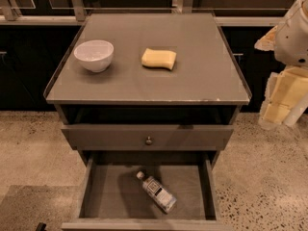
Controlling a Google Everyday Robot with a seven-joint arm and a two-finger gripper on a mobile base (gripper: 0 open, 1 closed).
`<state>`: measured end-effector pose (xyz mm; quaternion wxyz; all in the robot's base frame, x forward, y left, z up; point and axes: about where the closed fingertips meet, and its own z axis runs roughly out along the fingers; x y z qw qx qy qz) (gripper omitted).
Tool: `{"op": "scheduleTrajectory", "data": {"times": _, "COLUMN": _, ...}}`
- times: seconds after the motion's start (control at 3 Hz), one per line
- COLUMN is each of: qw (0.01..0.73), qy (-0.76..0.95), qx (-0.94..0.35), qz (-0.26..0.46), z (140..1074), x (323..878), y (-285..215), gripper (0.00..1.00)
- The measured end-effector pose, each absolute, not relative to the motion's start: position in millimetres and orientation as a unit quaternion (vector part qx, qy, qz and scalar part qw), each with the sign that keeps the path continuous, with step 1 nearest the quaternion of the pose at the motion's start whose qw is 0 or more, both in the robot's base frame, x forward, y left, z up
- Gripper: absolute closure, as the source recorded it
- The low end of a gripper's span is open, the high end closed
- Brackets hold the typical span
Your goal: Pick blue plastic bottle from middle drawer and place on counter
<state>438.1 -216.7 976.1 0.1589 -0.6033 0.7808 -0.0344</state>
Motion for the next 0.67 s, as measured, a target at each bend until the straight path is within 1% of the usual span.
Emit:
{"op": "scheduleTrajectory", "data": {"times": 0.33, "qw": 0.159, "qy": 0.781, "qx": -0.603, "qz": -0.034, "z": 976.1, "x": 438.1, "y": -216.7, "gripper": 0.00}}
{"op": "scheduleTrajectory", "data": {"times": 0.67, "qw": 0.175, "qy": 0.780, "qx": -0.600, "qz": -0.030, "z": 973.6, "x": 435.0, "y": -217.9, "gripper": 0.00}}
